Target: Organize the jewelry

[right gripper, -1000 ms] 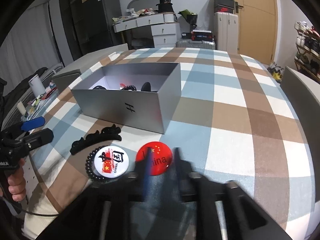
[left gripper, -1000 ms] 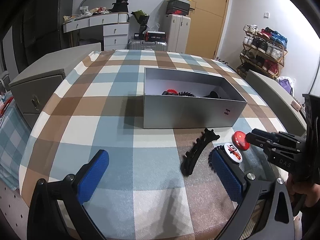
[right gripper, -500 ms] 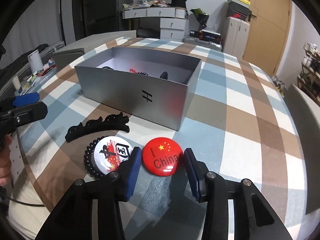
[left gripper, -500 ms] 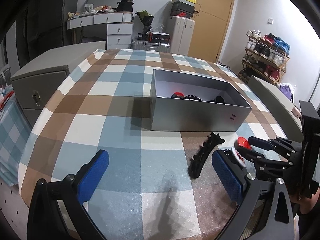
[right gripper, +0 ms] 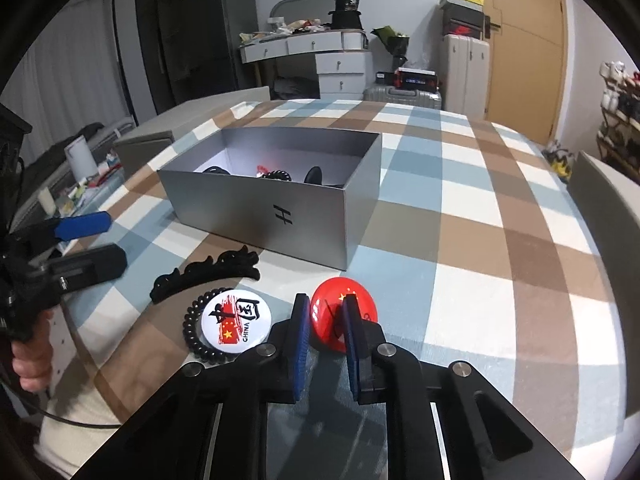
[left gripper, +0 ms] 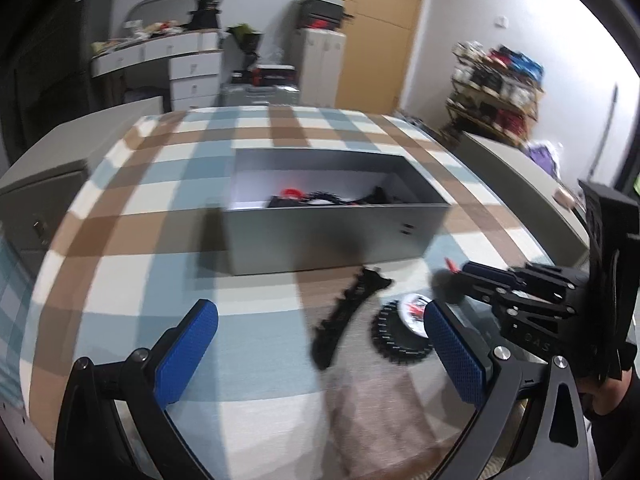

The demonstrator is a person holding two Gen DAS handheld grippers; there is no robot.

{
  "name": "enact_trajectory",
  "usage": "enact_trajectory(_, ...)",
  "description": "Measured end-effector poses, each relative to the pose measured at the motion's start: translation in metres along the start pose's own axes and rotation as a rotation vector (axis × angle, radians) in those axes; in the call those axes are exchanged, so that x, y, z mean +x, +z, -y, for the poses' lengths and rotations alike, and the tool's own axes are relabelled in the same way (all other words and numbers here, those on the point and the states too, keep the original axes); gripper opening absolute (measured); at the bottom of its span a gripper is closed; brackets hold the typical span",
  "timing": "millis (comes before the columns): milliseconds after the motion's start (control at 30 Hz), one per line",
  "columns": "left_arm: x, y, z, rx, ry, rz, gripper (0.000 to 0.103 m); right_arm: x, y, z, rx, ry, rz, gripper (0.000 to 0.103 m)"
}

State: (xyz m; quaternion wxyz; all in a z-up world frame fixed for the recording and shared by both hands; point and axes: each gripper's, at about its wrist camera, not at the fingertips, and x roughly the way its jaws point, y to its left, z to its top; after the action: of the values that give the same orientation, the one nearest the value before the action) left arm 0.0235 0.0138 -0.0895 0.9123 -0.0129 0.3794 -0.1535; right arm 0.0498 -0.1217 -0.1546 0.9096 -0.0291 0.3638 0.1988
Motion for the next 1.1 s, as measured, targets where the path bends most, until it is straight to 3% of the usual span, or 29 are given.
enact_trajectory(233,0.032,0.006,0.044,0.186,-0.064,-0.094,0.1,-0.005,-0.007,0.013,0.038,0.017,0.01,0.019)
enact_trajectory(600,0.044,0.013,0.055,0.295,-0.083,-0.101,0.1,-0.007,-0.018,0.029,0.065,0.05,0.007,0.017)
enact_trajectory(733,0.05,0.01,0.059,0.341,-0.096,-0.145,0.082,-0.009,-0.018,0.026,0.04,0.059,0.014,0.018)
enact_trajectory(933,0.055,0.002,0.068,0.42,-0.069,-0.16,0.073,-0.015,-0.018,0.033,0.072,0.067,0.038,0.019)
enact_trajectory(967,0.055,0.002,0.069,0.435,-0.048,-0.153,0.067,-0.016,-0.018,0.033,0.076,0.068,0.04,0.019)
enact_trajectory(1033,0.054,0.003,0.069,0.455,-0.023,-0.138,0.04,-0.017,-0.018,0.034,0.082,0.066,0.041,0.019)
enact_trajectory(1100,0.053,0.007,0.065,0.444,-0.028,-0.143,0.029,-0.017,-0.017,0.035,0.085,0.067,0.045,0.019)
